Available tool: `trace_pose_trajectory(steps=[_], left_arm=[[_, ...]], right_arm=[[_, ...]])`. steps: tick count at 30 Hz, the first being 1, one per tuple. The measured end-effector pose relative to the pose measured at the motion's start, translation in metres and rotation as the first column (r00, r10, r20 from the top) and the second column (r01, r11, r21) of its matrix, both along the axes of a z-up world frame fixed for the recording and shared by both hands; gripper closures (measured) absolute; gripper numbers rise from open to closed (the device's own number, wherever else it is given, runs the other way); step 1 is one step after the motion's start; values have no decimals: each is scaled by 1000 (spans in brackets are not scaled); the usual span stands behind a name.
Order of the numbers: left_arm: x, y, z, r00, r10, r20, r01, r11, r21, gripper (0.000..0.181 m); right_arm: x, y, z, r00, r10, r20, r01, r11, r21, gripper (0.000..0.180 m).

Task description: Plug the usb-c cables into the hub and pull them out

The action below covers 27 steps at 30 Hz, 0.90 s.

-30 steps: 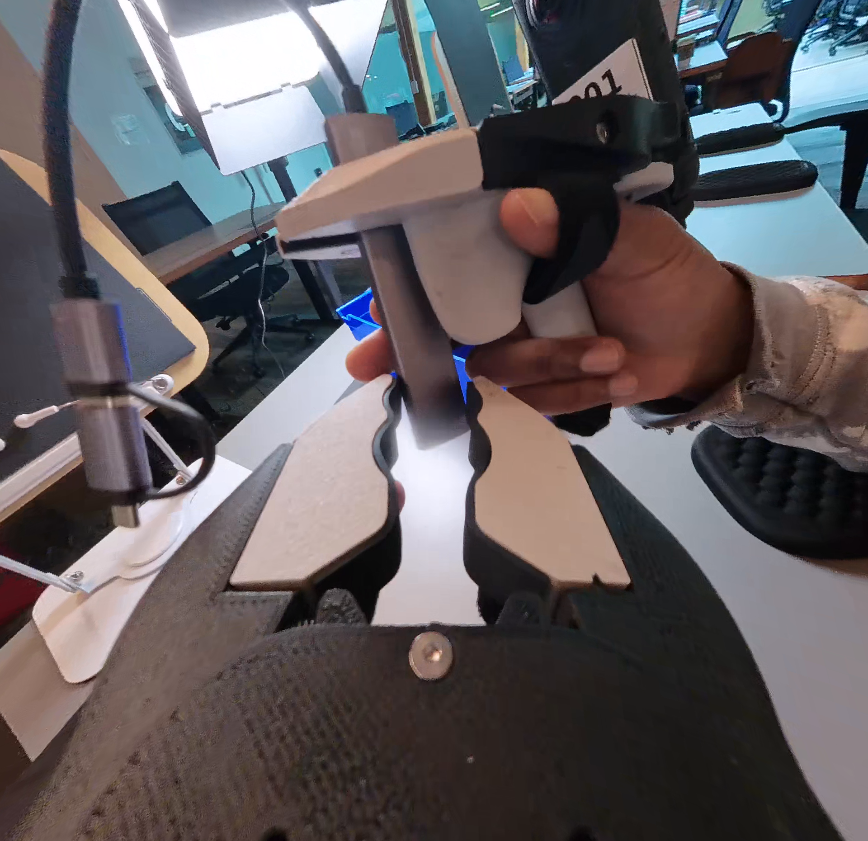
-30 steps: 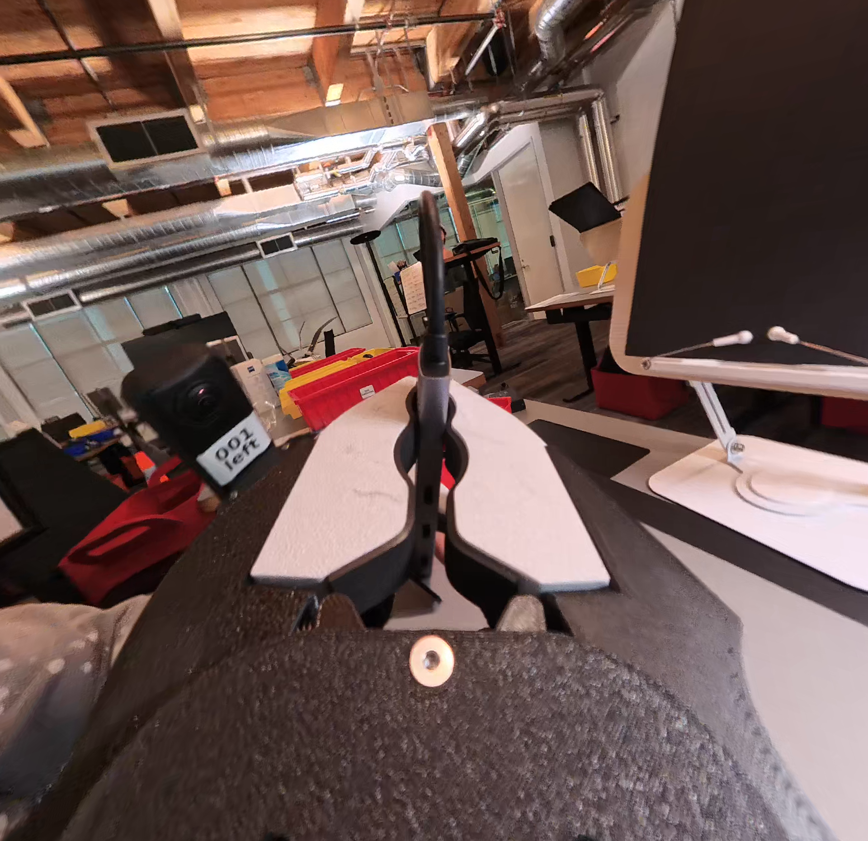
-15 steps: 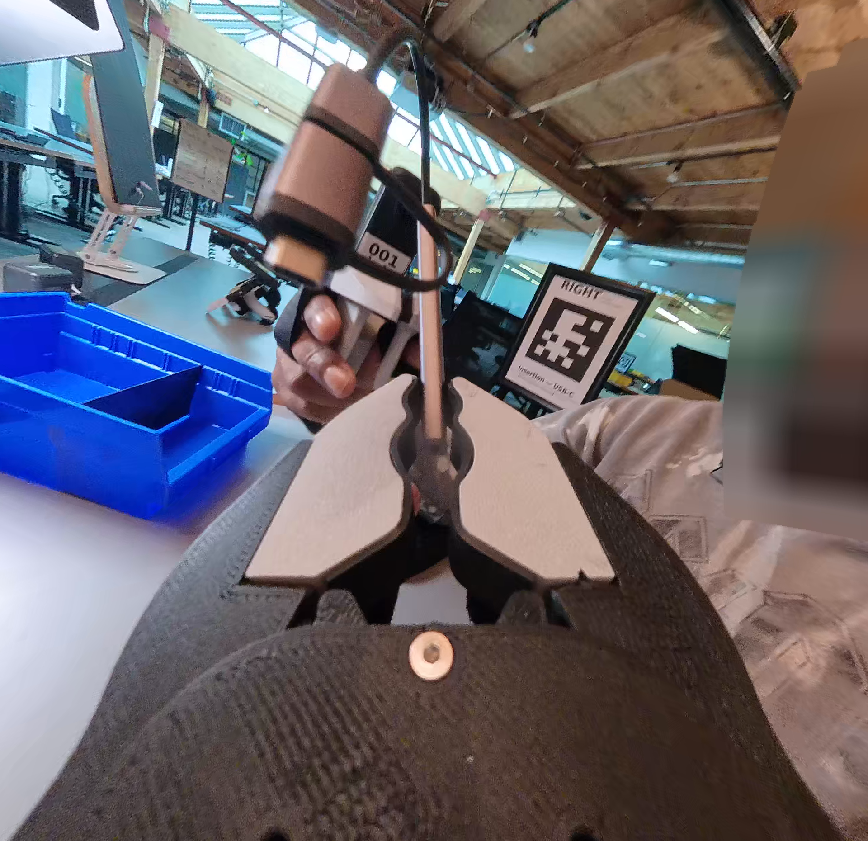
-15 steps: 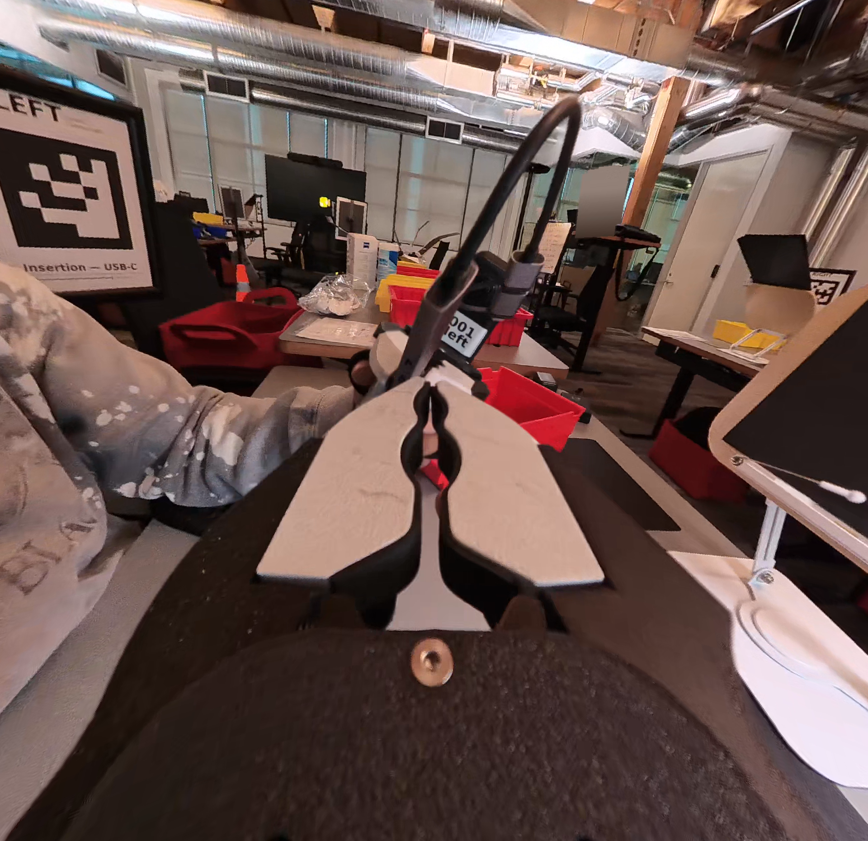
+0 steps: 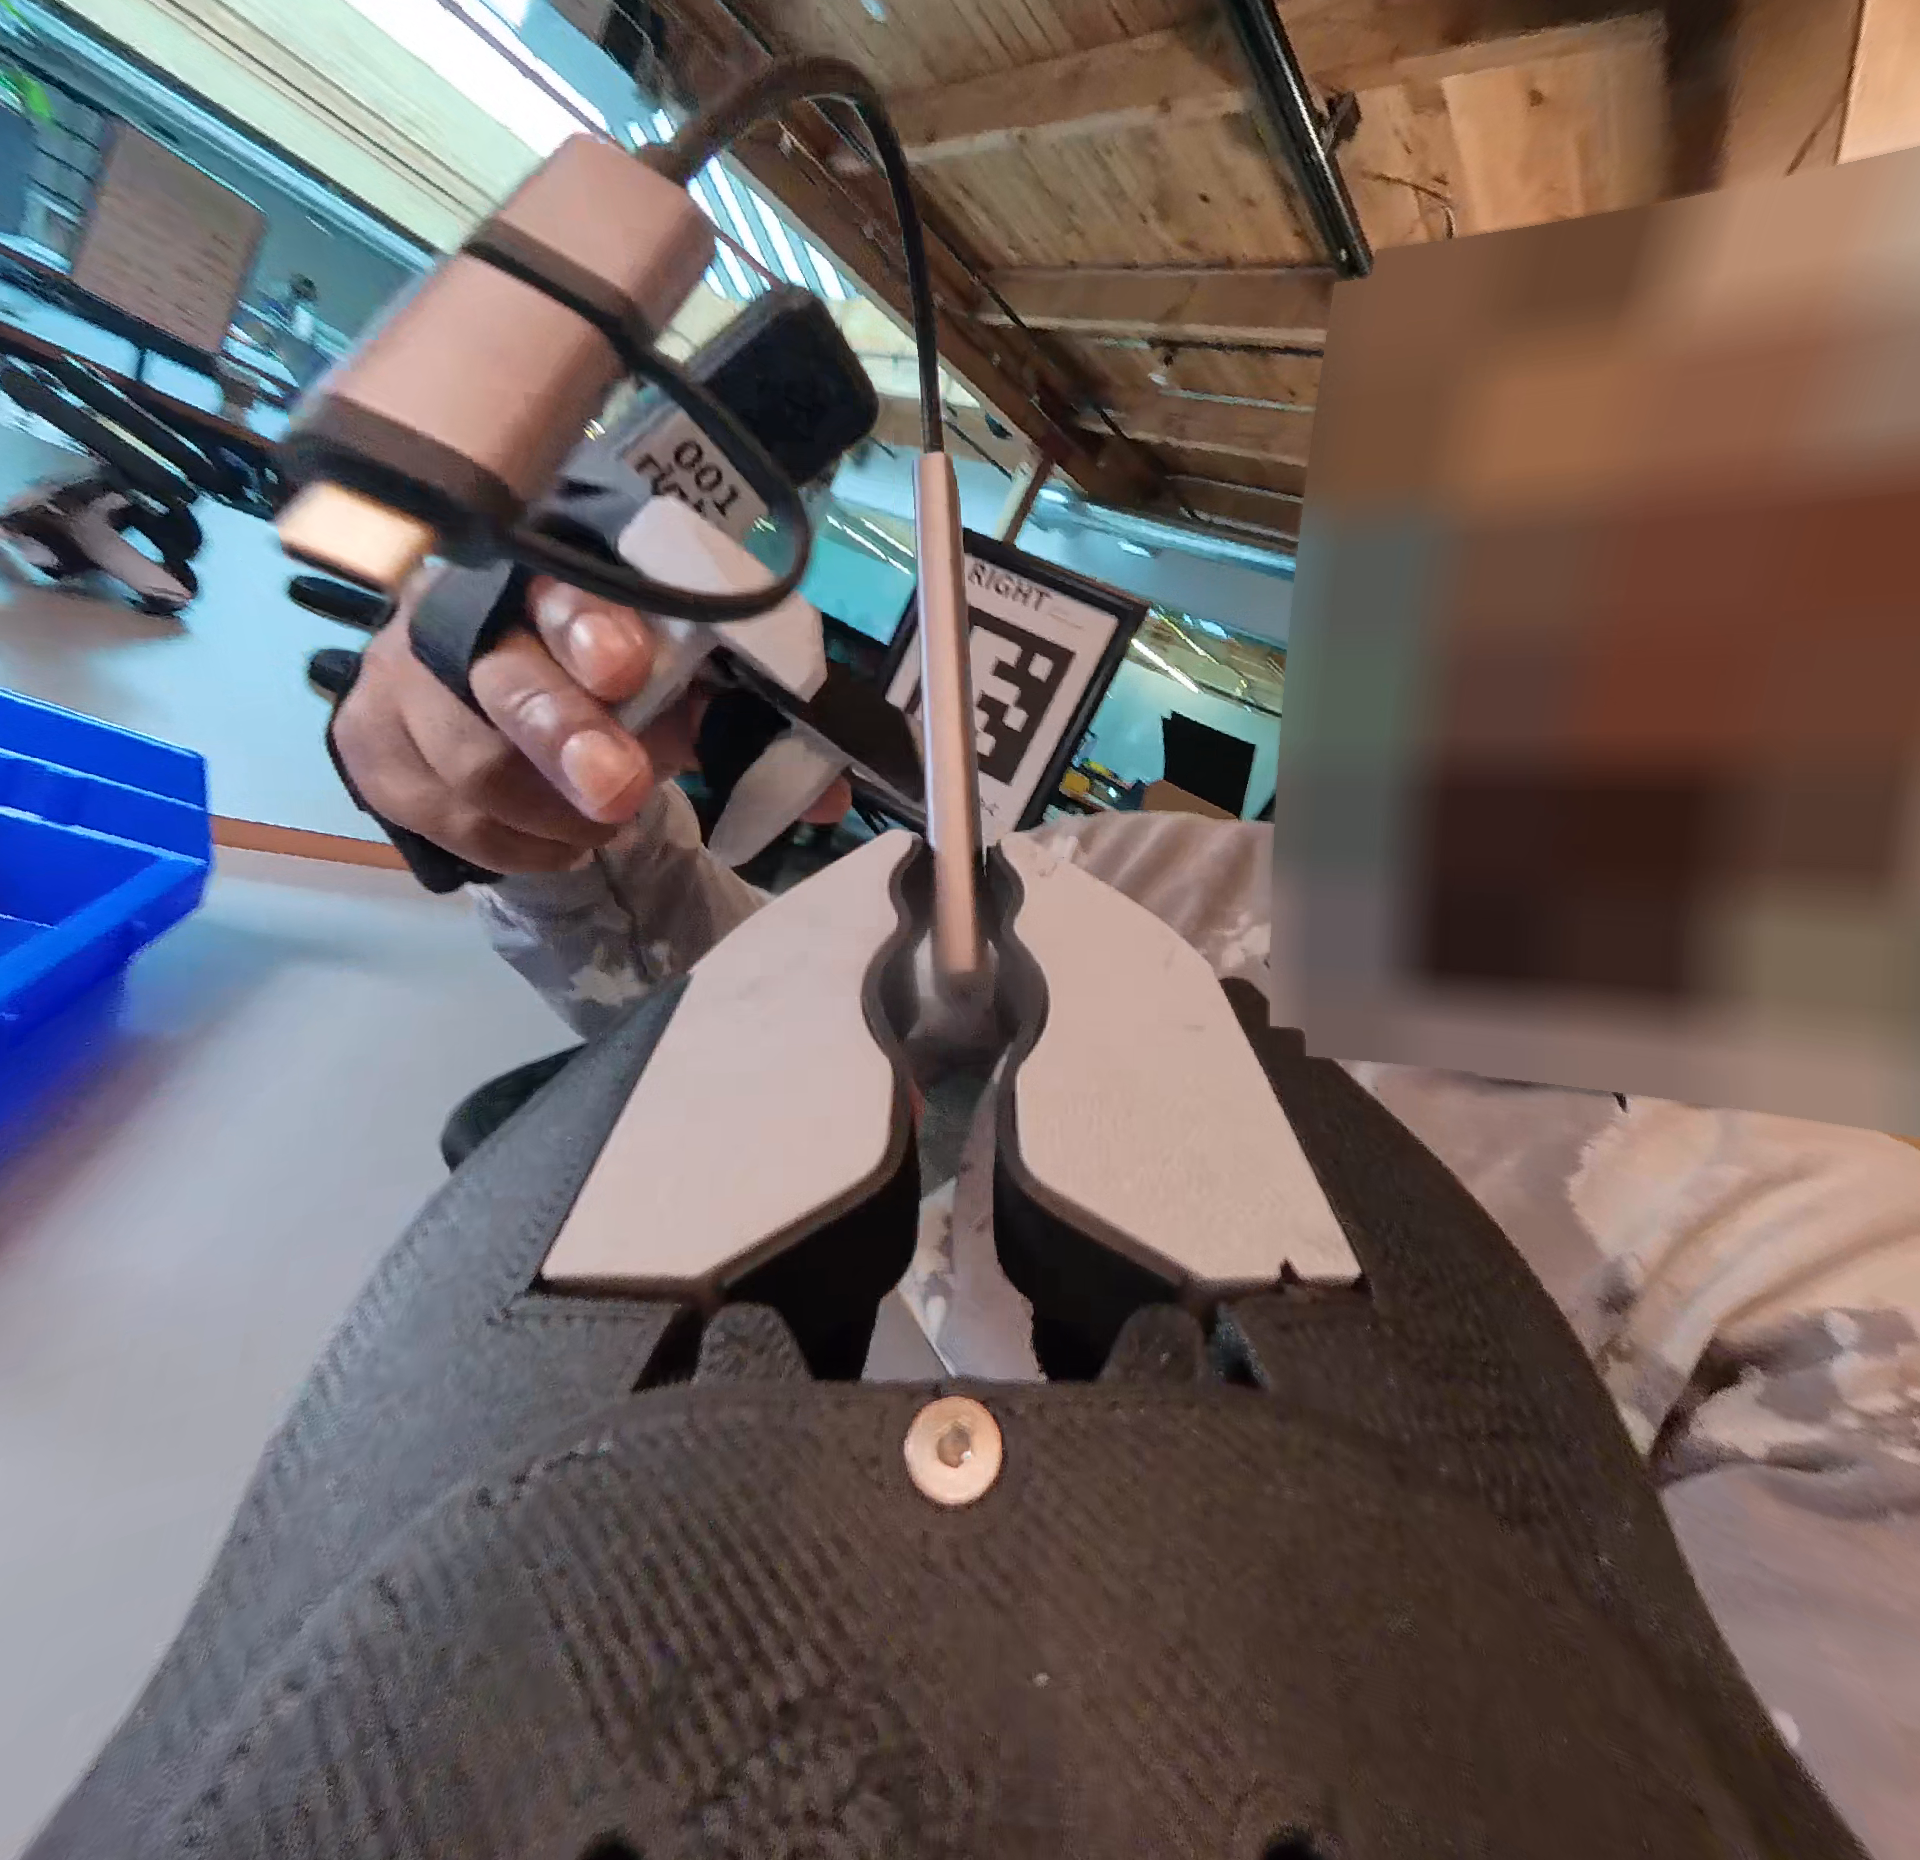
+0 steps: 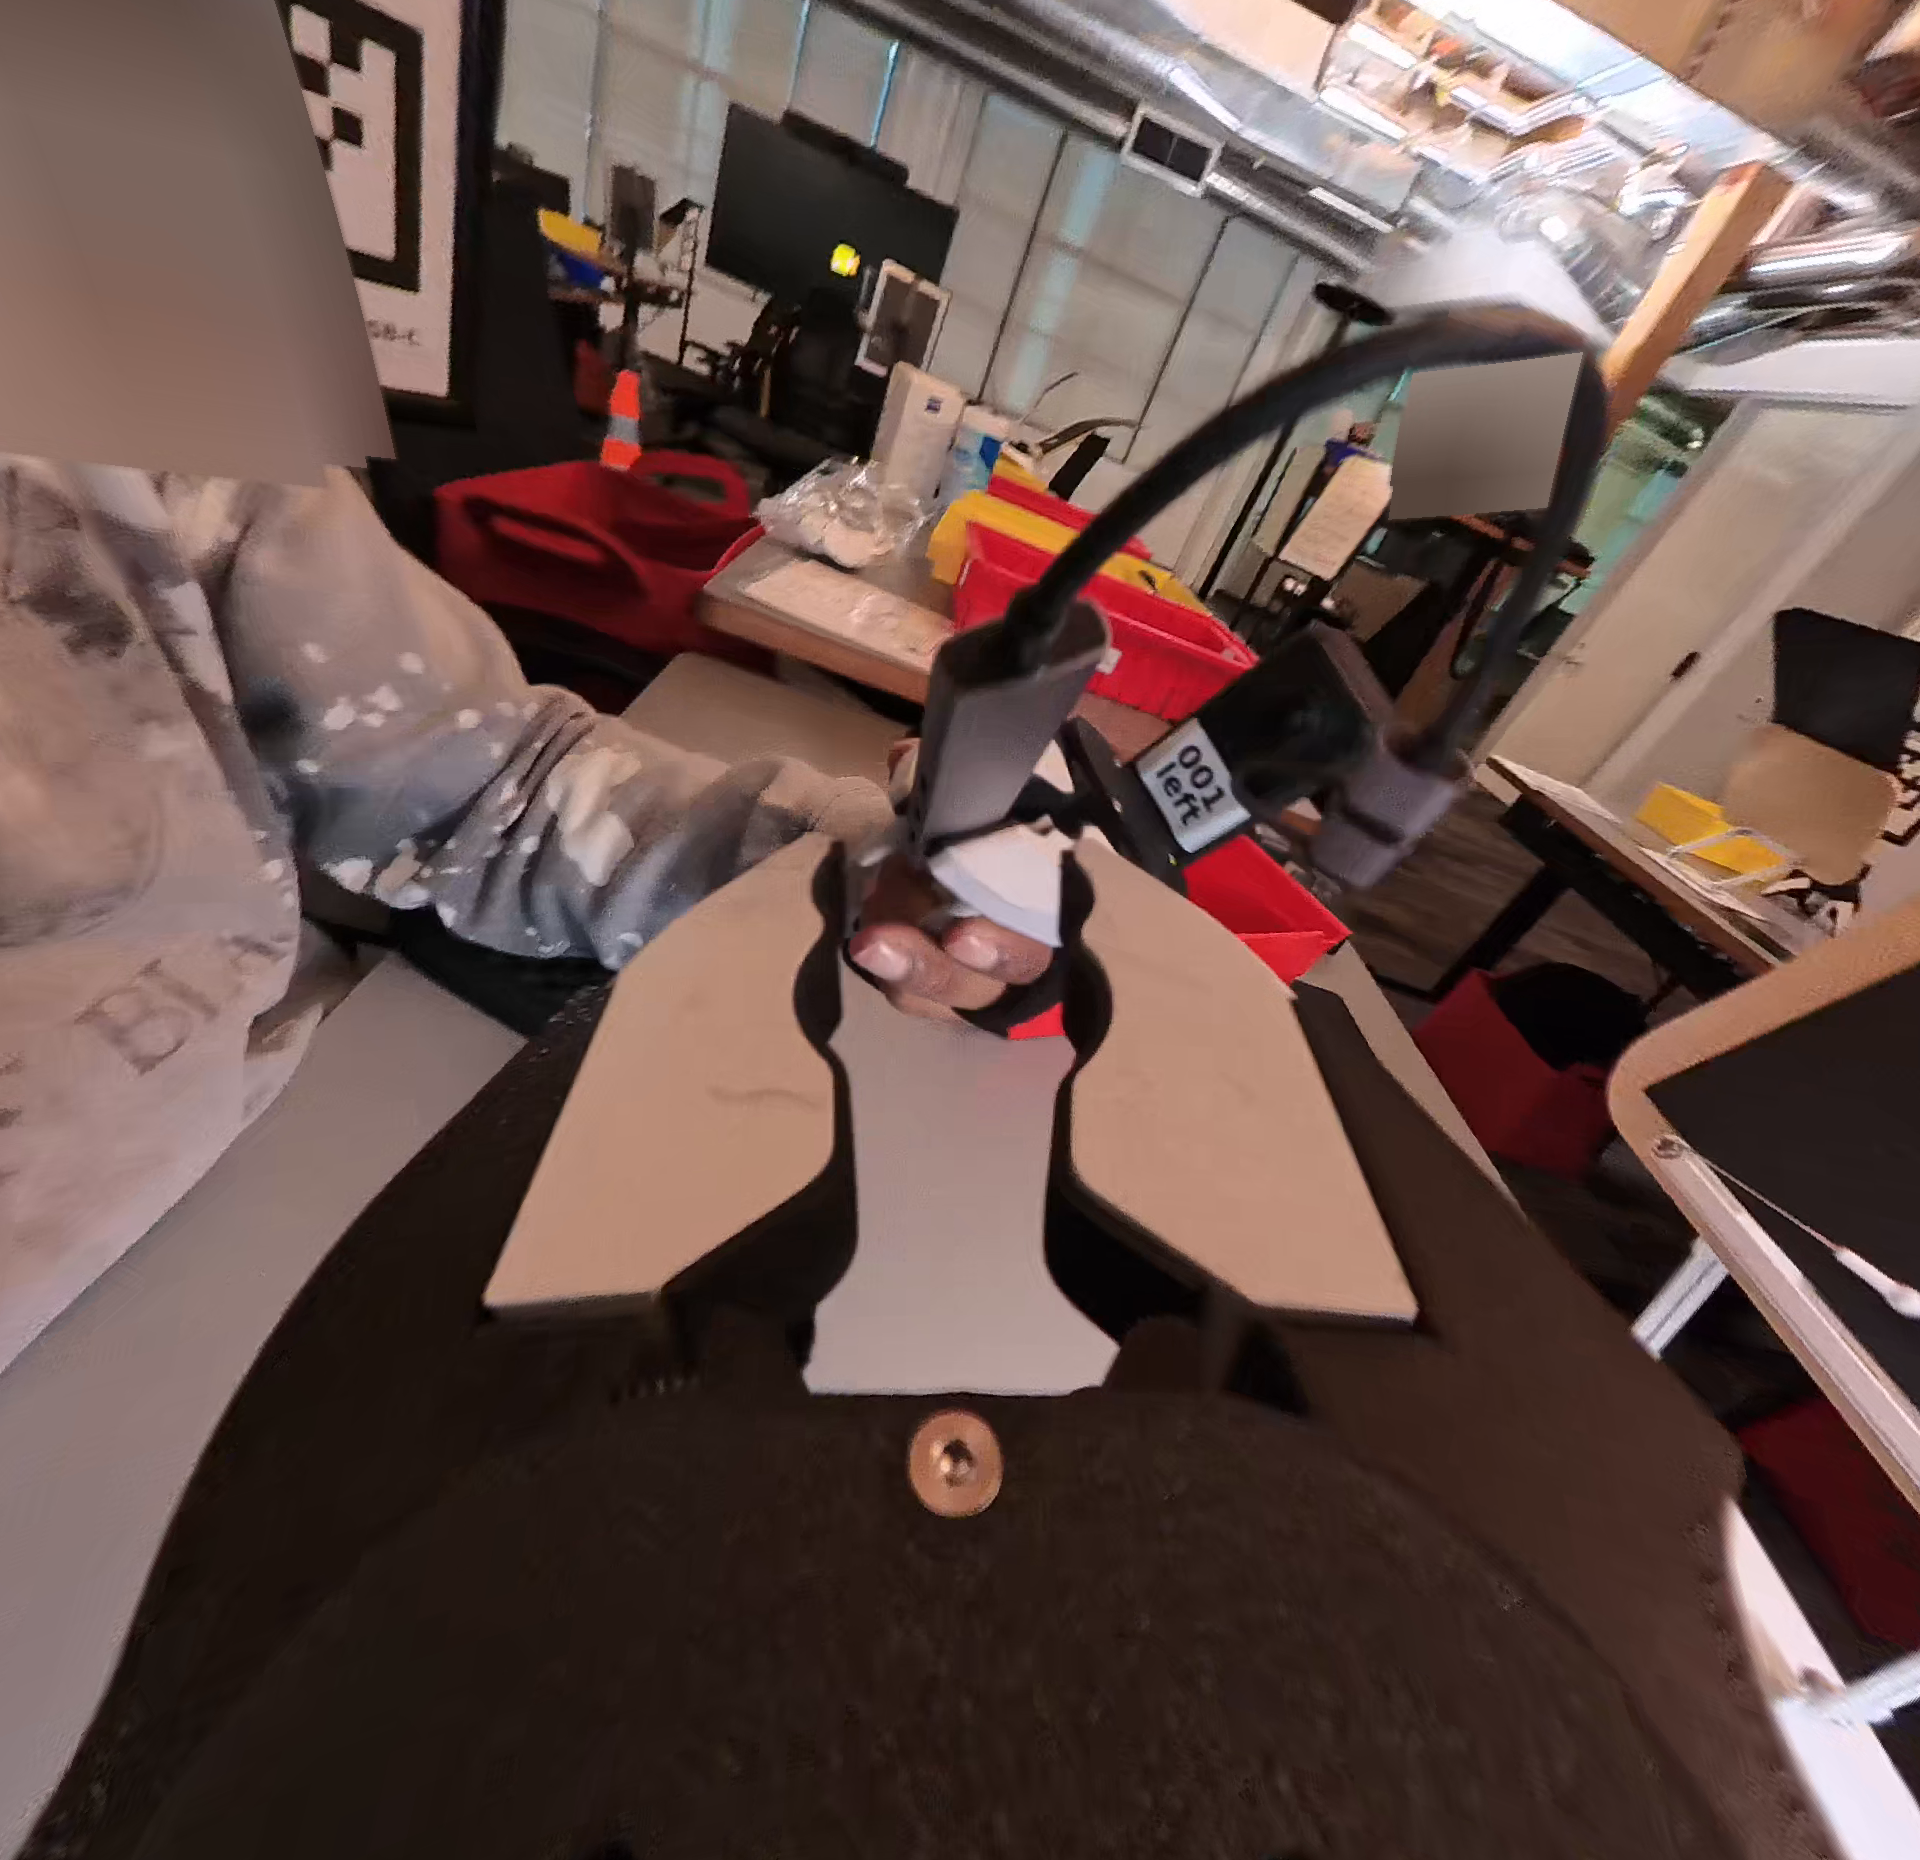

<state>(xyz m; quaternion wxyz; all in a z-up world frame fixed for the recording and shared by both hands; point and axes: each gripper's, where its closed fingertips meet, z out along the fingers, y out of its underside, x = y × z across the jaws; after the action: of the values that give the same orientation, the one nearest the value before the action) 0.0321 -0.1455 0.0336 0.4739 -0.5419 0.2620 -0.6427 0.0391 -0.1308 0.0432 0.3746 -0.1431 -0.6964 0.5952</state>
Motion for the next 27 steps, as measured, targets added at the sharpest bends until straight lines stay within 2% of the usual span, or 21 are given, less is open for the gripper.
trace_pose_trajectory(steps=[3,5,6,8,10,12,14,15,17,18,21,23,25,26,27], left_arm=[[14,-2,-7,998,-52,-34,52,999,-8,171],[20,-2,-9,997,-68,-41,67,998,-15,171],[21,-2,-9,997,-73,-39,72,997,-15,171],[22,1,-8,998,-49,-40,48,999,-18,171],[14,14,-3,996,82,-40,-81,997,7,169],[-4,29,9,941,333,-51,-326,938,118,156],[-21,35,22,816,570,-96,-527,803,280,150],[-28,37,23,723,673,-156,-588,718,372,149],[-38,43,20,485,834,-262,-626,541,562,143],[-41,45,19,375,882,-286,-610,466,641,140],[-42,52,20,113,955,-274,-520,292,803,139],[-46,58,14,-43,968,-246,-413,207,887,141],[-53,62,11,-169,967,-189,-299,133,945,150],[-55,62,11,-209,966,-154,-252,99,963,163],[-56,61,12,-223,966,-134,-224,83,971,167]], right_arm=[[7,-15,1,1000,23,-8,-23,998,59,130],[13,-22,5,998,40,-38,-38,997,68,141],[13,-21,7,998,30,-52,-26,997,70,155],[12,-15,8,998,13,-57,-9,998,64,155],[4,-2,14,998,-45,-50,45,999,-1,156],[-4,13,25,993,-111,-32,107,988,-109,156],[-12,33,38,982,-187,-19,177,953,-247,155],[-17,43,43,974,-227,10,218,921,-322,156],[-23,57,48,966,-249,67,253,860,-443,156],[-27,60,48,964,-247,102,264,830,-490,156],[-36,59,42,959,-220,178,283,775,-565,156],[-41,54,38,956,-201,214,290,759,-583,156],[-44,45,34,953,-178,244,290,762,-579,156],[-46,43,32,952,-175,251,293,764,-576,156],[-46,42,33,954,-178,243,289,765,-576,156]])
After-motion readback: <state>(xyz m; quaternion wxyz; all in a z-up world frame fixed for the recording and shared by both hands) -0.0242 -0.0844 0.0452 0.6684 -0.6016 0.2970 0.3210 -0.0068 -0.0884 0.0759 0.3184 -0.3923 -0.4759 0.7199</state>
